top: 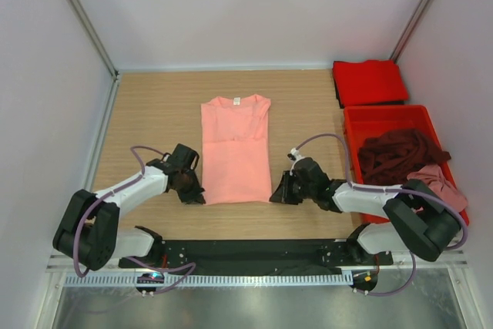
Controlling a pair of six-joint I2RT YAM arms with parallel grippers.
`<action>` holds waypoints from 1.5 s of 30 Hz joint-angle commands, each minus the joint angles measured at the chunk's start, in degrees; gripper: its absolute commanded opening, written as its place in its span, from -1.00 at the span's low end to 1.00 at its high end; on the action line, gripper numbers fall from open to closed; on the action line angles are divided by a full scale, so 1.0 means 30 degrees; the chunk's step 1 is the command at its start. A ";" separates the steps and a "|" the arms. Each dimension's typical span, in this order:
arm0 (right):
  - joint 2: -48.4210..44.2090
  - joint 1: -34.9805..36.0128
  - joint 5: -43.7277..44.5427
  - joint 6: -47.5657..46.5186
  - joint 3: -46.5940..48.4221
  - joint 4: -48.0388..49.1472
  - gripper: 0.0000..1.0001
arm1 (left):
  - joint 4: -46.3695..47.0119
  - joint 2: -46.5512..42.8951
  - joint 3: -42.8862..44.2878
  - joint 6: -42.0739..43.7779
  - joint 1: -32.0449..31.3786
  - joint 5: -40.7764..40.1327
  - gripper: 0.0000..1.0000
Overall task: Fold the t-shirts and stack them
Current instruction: Fold the tshirt
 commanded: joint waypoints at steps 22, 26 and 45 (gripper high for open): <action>-1.0030 0.0652 0.2812 0.0366 -0.1117 -0.8075 -0.98 | -0.2947 -0.4558 0.1484 -0.0402 0.0018 0.0168 -0.99; -1.1407 0.0682 0.3134 0.0308 0.0141 -1.0477 -0.98 | -0.2919 -0.5584 0.1718 -0.0549 -0.0011 0.0842 -0.99; -0.7227 0.0595 0.7497 -0.2849 0.8459 -1.3675 -0.98 | -0.5847 -0.2020 1.1288 0.1238 0.0018 -0.2841 -1.00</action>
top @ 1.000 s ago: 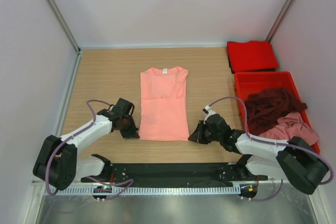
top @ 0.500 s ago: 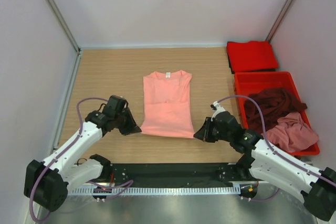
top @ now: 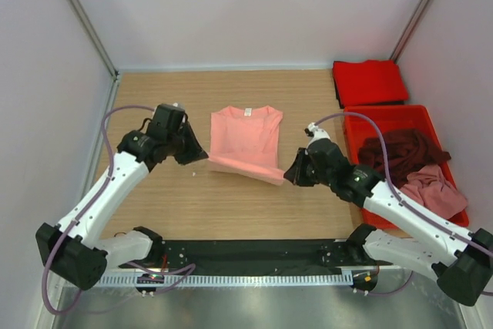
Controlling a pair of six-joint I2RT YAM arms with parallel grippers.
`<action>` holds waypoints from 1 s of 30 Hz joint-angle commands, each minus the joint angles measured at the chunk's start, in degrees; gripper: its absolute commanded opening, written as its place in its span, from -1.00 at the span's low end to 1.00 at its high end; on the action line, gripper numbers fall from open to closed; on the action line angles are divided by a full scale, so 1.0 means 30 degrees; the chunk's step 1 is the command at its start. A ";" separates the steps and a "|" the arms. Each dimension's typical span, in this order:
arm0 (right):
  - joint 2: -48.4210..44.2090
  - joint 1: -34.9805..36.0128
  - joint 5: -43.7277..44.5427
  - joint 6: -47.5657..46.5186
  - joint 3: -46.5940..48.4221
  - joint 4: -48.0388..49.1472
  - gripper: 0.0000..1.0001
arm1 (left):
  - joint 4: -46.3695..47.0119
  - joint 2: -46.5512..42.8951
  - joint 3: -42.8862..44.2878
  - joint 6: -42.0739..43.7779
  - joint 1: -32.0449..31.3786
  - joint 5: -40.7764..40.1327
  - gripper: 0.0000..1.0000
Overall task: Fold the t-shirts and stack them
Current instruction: Fold the tshirt
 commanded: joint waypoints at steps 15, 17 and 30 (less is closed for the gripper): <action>0.8926 -0.3486 0.3078 -0.5263 1.0218 -0.1323 -0.98 | -0.0038 0.8969 1.0569 0.2170 0.1554 -0.2581 -0.99; 0.9864 -0.4334 0.2404 -0.5440 1.0773 -0.0912 -0.98 | 0.0635 0.9819 1.1213 0.2375 0.1819 -0.2025 -0.99; 1.5015 -0.5774 0.1492 -0.6846 1.3851 0.1578 -0.98 | 0.3564 1.5942 1.5492 0.2259 0.3312 -0.0383 -0.99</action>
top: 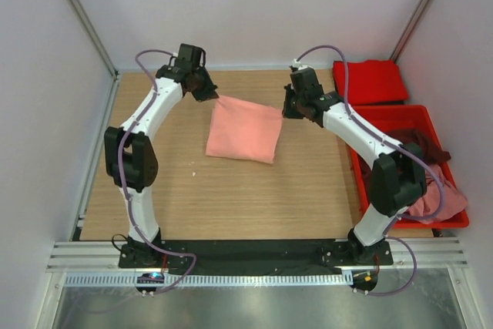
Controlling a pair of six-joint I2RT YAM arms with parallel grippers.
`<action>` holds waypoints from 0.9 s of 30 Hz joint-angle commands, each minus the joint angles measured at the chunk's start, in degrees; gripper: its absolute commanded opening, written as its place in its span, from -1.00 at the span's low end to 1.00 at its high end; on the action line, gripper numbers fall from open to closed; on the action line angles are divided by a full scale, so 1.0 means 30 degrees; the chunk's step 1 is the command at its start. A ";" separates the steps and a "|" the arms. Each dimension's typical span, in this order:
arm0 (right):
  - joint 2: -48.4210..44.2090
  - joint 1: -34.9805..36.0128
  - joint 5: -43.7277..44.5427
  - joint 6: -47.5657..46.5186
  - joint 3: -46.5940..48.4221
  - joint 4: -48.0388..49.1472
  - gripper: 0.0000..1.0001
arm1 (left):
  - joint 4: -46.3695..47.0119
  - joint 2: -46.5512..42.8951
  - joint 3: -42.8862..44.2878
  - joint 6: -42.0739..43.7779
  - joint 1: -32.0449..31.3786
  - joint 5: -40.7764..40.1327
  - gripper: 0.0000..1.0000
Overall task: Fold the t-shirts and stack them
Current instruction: Fold the tshirt
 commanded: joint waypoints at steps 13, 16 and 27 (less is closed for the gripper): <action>0.6487 -0.0712 0.2707 -0.1862 0.5648 0.1120 -0.98 | 0.4805 0.5910 0.4588 0.0050 0.1672 0.2006 -1.00; 0.7249 -0.1064 0.2941 -0.1716 0.6030 0.1471 -0.98 | 0.6355 0.6878 0.5146 0.0108 0.1731 0.3029 -0.99; 0.8572 -0.2031 0.4261 -0.0136 0.5858 0.2055 -0.91 | 0.8294 1.0221 0.8195 0.0457 0.1760 0.5996 -0.51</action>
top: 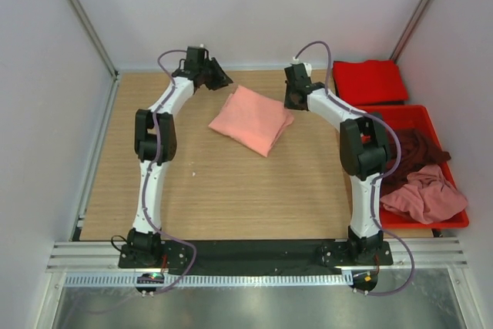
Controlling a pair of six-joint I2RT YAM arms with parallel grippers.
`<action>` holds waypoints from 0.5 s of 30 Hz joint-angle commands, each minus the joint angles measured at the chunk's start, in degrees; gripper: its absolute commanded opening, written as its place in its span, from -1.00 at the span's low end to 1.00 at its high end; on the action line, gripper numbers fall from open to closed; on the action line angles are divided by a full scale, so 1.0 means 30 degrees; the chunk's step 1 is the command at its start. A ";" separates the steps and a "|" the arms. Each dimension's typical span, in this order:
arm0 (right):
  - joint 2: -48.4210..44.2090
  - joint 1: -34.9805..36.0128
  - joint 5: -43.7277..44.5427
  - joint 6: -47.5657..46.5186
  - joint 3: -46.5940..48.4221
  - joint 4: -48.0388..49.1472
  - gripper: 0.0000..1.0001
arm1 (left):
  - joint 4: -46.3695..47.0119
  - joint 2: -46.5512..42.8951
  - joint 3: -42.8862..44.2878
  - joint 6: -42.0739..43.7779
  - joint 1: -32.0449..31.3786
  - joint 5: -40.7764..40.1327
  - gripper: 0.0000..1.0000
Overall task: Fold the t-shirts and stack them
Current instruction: Fold the tshirt
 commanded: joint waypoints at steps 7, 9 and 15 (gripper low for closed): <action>-0.1289 -0.1007 0.0514 0.2717 -0.2810 0.2509 -0.57 | 0.0750 -0.4640 -0.2345 0.2494 0.0538 -0.1556 -0.14; -0.1700 -0.0979 -0.0274 0.3011 -0.2962 0.2425 -0.43 | 0.0779 -0.5731 -0.4278 0.2932 0.0334 -0.1822 -0.11; -0.3516 -0.0979 -0.1802 0.4997 -0.3835 0.1895 0.01 | 0.1013 -0.8138 -0.8961 0.3404 -0.0691 -0.1941 -0.10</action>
